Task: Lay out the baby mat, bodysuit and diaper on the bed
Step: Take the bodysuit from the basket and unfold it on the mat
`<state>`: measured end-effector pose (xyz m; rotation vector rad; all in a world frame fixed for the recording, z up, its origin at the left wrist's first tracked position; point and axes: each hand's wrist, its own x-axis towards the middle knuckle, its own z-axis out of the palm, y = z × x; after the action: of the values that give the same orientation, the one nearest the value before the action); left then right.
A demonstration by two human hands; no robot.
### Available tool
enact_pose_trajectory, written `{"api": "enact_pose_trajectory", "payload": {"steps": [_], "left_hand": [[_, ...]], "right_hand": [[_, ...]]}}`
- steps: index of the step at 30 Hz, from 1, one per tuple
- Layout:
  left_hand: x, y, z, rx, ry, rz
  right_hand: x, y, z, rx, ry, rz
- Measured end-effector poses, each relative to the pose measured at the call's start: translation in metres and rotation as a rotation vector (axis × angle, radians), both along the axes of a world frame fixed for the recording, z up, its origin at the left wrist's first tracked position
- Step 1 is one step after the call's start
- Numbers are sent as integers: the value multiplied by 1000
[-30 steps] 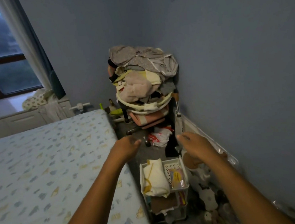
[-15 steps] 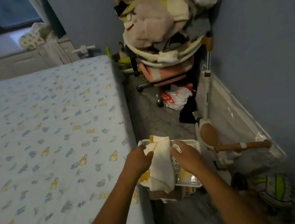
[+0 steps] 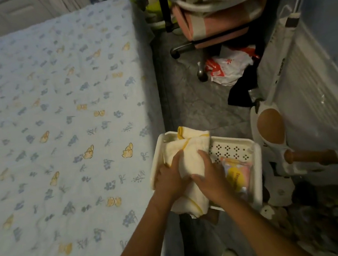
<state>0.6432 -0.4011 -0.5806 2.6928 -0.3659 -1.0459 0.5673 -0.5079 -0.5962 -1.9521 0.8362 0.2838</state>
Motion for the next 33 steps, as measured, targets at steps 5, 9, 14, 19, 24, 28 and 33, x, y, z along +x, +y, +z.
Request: {"api": "enact_pose_trajectory", "payload": {"steps": [5,9,14,19,24,28,33], "left_hand": [[2,2,1,-137,-19,46],[-1,-3,25,-319,-57,47],[-3,0,84,-577,-150,103],[9,58,150,-659,-279,225],[9,179,202,-674,-358,400],[-11,305,232,-693,-393,513],[-51,474,254,-807,-428,690]], "right_hand": [[-3,-3,3,66,-66,-27],[-8,-17,30,91,-138,-34],[2,-27,98,85,-299,-3],[34,17,167,62,-373,159],[59,128,214,50,-422,352],[59,247,238,26,-417,497],[42,411,259,31,-441,625]]}}
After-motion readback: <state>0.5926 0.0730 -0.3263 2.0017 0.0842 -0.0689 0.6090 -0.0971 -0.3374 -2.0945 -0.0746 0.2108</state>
